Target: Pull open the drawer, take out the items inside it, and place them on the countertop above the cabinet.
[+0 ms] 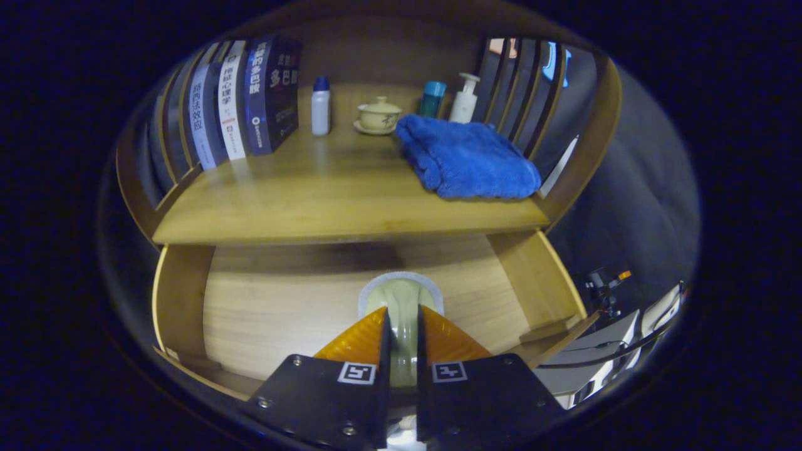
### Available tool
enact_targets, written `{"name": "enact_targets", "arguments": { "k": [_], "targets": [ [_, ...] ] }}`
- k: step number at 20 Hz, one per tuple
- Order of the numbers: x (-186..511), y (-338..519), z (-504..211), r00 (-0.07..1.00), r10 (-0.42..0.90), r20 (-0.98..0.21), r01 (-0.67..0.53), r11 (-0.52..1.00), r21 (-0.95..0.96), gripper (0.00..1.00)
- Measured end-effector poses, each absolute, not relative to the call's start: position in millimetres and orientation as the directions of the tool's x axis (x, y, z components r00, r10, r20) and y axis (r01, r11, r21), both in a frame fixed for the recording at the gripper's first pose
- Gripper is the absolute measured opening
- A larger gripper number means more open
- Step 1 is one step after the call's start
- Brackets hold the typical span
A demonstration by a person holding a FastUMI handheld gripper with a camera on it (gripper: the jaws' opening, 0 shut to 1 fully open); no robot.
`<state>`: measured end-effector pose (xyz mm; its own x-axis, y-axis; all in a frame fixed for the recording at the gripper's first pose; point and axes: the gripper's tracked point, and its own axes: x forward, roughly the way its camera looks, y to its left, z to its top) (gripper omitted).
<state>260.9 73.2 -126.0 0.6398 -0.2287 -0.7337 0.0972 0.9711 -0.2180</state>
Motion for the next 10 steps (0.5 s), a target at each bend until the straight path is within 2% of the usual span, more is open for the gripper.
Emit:
{"name": "enact_targets", "arguments": {
  "k": [5, 10],
  "targets": [
    [283.1, 85.3, -82.0, 0.747, -0.200, -0.634, 0.099, 0.977, -0.191, 0.18],
    [330.7, 114.9, -73.2, 0.789, -0.114, -0.604, 0.031, 0.989, -0.145, 0.18]
  ]
}}
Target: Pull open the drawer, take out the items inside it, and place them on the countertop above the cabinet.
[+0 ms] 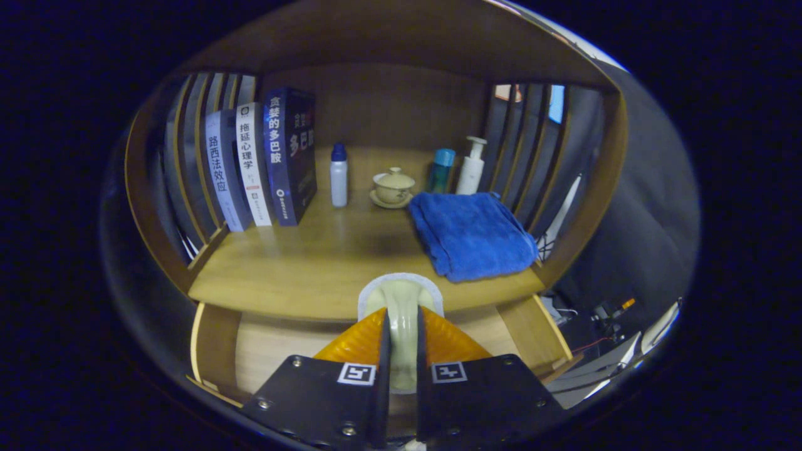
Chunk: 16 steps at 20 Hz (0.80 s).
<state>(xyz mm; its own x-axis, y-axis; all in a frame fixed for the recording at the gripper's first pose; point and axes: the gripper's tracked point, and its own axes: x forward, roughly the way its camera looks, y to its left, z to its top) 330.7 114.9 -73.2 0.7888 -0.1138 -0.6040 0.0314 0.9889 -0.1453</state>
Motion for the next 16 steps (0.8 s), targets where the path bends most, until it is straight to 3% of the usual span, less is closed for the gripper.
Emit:
{"name": "enact_targets", "arguments": {
  "k": [16],
  "targets": [
    [444.5, 151.6, -90.9, 0.885, 0.007, -0.466, -0.051, 0.995, -0.083, 0.18]
  ]
}}
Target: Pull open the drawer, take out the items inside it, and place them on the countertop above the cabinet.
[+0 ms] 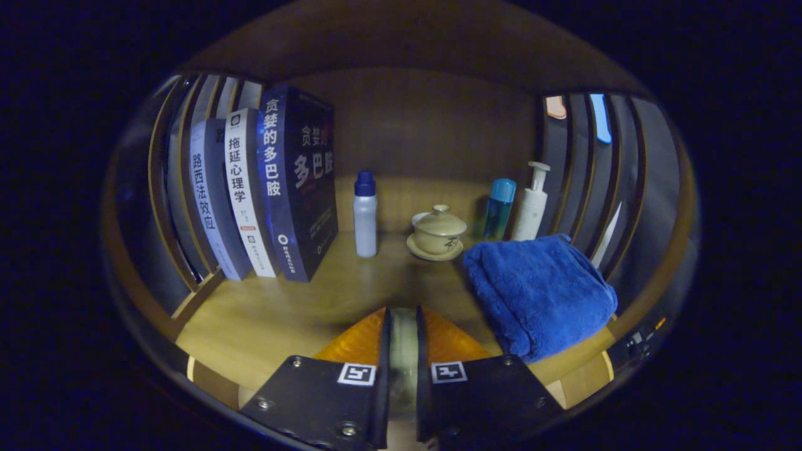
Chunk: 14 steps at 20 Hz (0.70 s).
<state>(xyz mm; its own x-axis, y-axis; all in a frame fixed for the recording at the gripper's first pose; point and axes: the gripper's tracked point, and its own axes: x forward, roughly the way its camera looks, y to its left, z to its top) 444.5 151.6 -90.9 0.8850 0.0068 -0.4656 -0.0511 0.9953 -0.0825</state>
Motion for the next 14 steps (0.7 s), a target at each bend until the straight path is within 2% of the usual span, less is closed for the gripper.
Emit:
{"name": "enact_targets", "arguments": {
  "k": [4, 6, 8, 14],
  "targets": [
    [445.4, 154.5, -93.0, 0.913, 0.022, -0.407, -0.067, 0.993, -0.097, 0.19],
    [436.3, 155.0, -101.0, 0.919, 0.028, -0.394, -0.072, 0.993, -0.096, 0.30],
    [437.9, 155.5, -97.9, 0.945, 0.033, -0.325, -0.063, 0.995, -0.083, 0.55],
    [428.4, 172.2, -81.9, 0.969, 0.114, -0.221, -0.130, 0.990, -0.058, 0.55]
  ]
}}
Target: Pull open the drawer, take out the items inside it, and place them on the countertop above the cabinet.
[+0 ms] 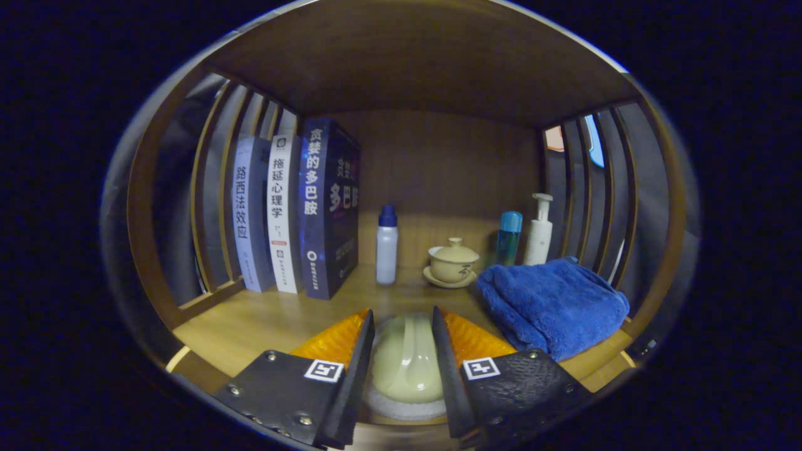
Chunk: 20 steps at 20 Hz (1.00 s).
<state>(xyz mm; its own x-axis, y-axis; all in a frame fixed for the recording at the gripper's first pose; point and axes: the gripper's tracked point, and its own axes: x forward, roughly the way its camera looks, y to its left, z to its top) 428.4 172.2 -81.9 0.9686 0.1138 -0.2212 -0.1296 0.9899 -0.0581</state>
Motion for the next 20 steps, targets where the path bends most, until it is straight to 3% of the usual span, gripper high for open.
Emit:
{"name": "enact_targets", "arguments": {
  "k": [14, 20],
  "targets": [
    [421.5, 162.2, -58.4, 0.985, 0.122, -0.121, -0.122, 0.992, 0.010, 0.55],
    [422.6, 163.8, -65.3, 0.981, 0.128, -0.146, -0.127, 0.992, 0.013, 0.55]
  ]
}}
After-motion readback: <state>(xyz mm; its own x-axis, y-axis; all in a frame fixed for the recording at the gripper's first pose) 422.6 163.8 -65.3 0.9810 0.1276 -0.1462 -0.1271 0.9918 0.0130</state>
